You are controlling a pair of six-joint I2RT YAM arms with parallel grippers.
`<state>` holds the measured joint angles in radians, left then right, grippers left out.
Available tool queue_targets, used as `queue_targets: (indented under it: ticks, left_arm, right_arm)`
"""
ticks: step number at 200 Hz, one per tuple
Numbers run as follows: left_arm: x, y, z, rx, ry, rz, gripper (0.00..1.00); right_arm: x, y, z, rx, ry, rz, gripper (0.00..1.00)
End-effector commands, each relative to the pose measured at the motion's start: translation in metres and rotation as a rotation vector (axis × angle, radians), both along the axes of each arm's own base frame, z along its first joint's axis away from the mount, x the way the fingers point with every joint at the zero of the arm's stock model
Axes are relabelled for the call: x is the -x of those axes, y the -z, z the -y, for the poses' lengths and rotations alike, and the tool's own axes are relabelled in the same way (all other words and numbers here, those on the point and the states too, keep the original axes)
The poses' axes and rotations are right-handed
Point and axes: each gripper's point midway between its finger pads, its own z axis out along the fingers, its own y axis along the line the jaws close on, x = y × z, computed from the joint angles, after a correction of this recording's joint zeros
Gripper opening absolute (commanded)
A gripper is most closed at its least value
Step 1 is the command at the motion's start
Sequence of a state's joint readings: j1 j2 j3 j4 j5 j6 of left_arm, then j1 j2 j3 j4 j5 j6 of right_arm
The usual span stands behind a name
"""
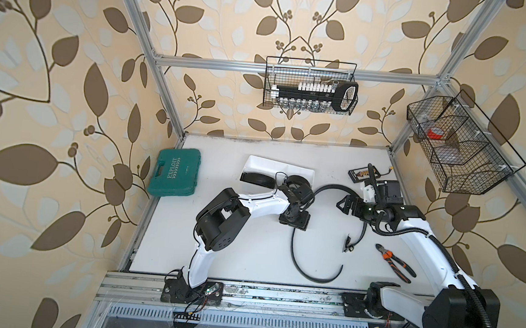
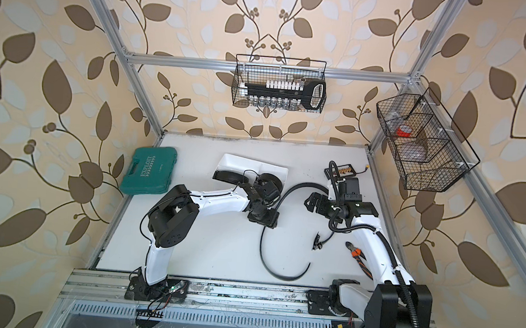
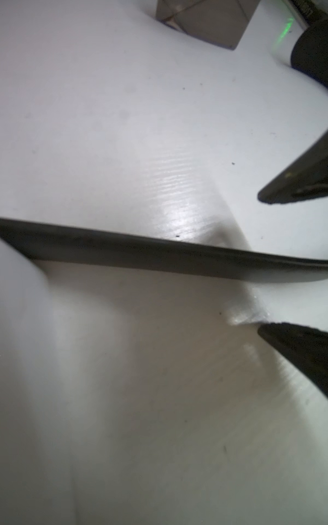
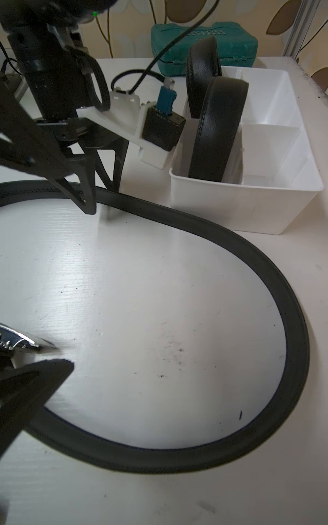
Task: Place the belts into the storage roll
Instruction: Roll the belt at the center of the board.
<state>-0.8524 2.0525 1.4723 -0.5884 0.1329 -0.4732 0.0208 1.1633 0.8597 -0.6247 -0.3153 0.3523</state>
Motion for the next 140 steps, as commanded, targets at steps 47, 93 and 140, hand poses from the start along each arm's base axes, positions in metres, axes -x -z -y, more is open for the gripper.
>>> queue_targets:
  ticks: [47,93,140]
  left_arm:
    - [0.001,0.01,-0.035,-0.166,-0.022,0.023,0.0]
    - [-0.013,-0.01,-0.118,-0.201,-0.195,0.064,0.0]
    - [0.01,-0.017,-0.213,-0.229,-0.424,0.018,0.0]
  right_arm:
    - [0.005,0.001,0.003,0.007,-0.005,0.017,0.99]
    - [-0.001,0.011,0.003,-0.004,0.008,0.004,0.99]
    - [-0.009,0.019,0.001,-0.018,0.022,-0.004,0.99]
